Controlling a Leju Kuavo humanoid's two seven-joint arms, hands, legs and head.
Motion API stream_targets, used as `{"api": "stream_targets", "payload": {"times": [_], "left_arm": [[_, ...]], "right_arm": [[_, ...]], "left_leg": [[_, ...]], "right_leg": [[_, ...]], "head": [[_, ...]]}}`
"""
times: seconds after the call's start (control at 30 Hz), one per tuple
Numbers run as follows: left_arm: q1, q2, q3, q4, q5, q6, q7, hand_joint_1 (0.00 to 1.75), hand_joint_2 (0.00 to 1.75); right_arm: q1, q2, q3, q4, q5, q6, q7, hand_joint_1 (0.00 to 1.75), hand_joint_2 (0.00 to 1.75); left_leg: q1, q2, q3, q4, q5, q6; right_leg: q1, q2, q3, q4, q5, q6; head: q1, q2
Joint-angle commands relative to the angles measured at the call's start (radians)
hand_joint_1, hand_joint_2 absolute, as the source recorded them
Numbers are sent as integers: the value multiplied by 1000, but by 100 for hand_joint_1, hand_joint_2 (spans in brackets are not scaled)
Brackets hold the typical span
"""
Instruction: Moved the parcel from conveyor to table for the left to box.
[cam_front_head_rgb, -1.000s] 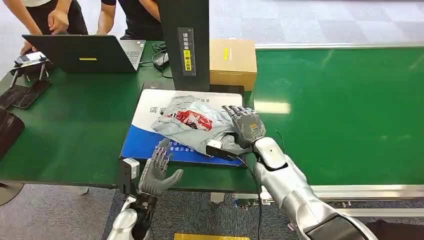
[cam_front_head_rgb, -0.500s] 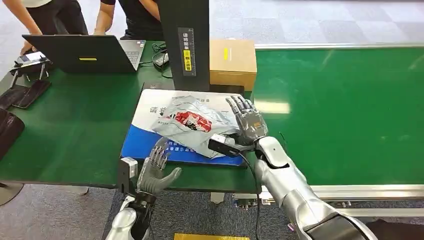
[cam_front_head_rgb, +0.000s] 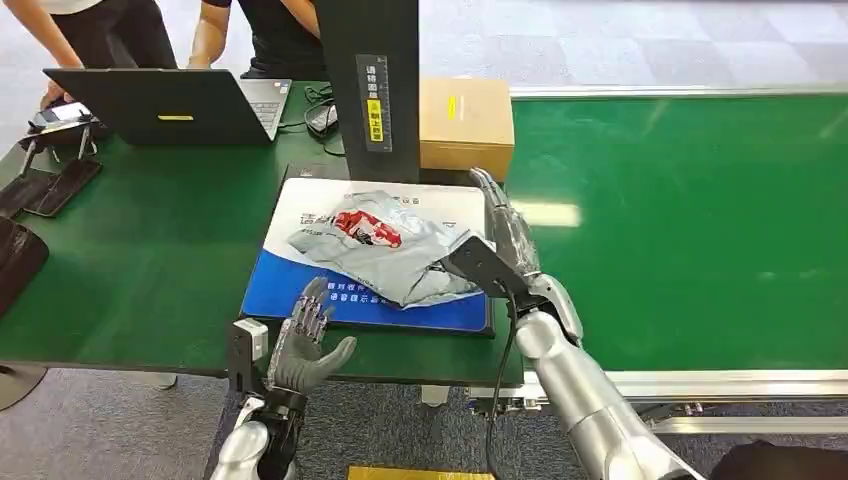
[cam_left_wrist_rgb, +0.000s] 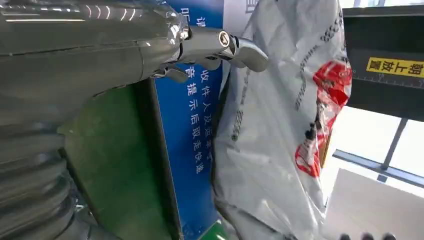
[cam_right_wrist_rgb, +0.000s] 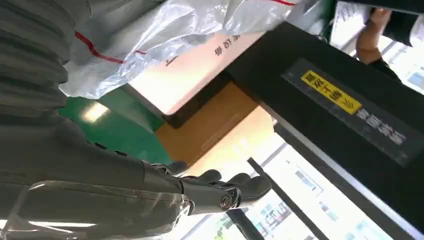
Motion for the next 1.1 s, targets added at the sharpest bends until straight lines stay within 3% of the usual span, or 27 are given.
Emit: {"api": "stream_targets", "payload": {"times": [0.03,0.17,0.3,0.33,0.47,0.73,1.1], "left_arm": [[-13,12,8,-7,3,8,3,0,175],[-7,17,8,-16,5,10,3,0,175],[-14,29,-5,-6,6,22,3,0,175],[-7,33,-7,-8,9,24,3,0,175],[8,31,-14,-13,10,26,3,0,175],[-7,27,-27,9,6,29,3,0,175],[12,28,-16,-39,15,65,3,0,175]], "right_arm": [[117,-111,-40,-308,-65,-5,3,0,175],[179,-138,-74,-393,-61,-27,38,0,175],[199,-124,-113,-299,2,-13,136,0,175],[196,-123,-121,-273,4,-5,148,0,175],[189,-121,-178,-198,-22,15,185,0,175],[238,-102,-273,-240,-130,85,155,0,175],[430,-67,-380,-595,-239,75,41,0,175]], "left_leg": [[1,-3,4,0,-1,-1],[1,-5,4,0,-1,-1],[1,-3,3,-1,-1,-1],[1,-4,8,-2,-2,-2],[1,-2,5,-1,-1,-1],[1,-2,4,-1,-1,-1],[0,-2,1,0,-1,-1]], "right_leg": [[1,-1,5,-1,-1,-1],[1,-3,5,-1,-2,-1],[1,-1,4,-2,-1,-1],[1,-1,9,-3,-2,-2],[1,1,5,-2,-1,-1],[1,0,4,-2,-1,-1],[0,0,1,0,-1,-1]], "head": [[0,0],[0,0],[0,0],[0,0],[0,0],[0,0],[0,0]]}}
